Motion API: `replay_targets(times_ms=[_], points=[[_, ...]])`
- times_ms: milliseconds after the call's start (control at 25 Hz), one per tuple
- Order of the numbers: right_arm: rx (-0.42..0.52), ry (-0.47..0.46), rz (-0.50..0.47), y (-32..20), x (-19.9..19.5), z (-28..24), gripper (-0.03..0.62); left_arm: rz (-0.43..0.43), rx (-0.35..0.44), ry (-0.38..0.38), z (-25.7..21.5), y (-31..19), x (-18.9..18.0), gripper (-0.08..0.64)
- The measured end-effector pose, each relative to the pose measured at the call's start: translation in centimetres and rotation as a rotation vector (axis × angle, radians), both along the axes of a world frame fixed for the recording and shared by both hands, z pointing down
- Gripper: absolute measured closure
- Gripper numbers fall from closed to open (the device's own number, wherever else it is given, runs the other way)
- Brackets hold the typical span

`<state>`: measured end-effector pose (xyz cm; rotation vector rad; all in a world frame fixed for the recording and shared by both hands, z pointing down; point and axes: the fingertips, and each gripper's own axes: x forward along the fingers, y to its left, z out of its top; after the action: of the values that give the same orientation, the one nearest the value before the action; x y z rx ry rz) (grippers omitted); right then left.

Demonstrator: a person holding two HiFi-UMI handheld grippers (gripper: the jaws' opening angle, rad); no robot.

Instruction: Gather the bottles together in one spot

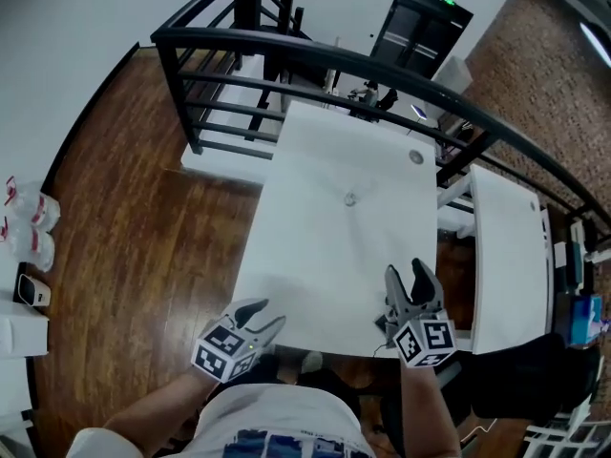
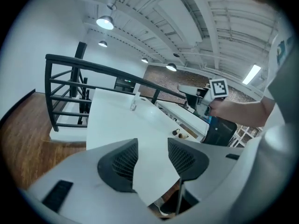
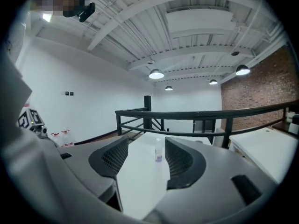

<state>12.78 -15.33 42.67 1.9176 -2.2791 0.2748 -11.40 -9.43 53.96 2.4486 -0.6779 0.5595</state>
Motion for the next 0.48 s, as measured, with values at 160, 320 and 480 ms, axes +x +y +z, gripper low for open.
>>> replay_targets(times_ms=[160,320,480], points=[[-0.064,-0.022,-0.004,8.6,-0.6,0.1,0.325,-0.037,0.057,0.008,-1.7,1.5,0.0,0.353],[-0.1,-0.041,-0.051,16.0,-2.3,0.5,0.325,-0.085,0.106,-0.001,-3.7,5.1,-0.1,0.354],[-0.101,0.001,-0.067,22.7,-2.0,0.4,0.325,-0.147,0.129,-0.014,-5.8,9.6,0.0,0.354]])
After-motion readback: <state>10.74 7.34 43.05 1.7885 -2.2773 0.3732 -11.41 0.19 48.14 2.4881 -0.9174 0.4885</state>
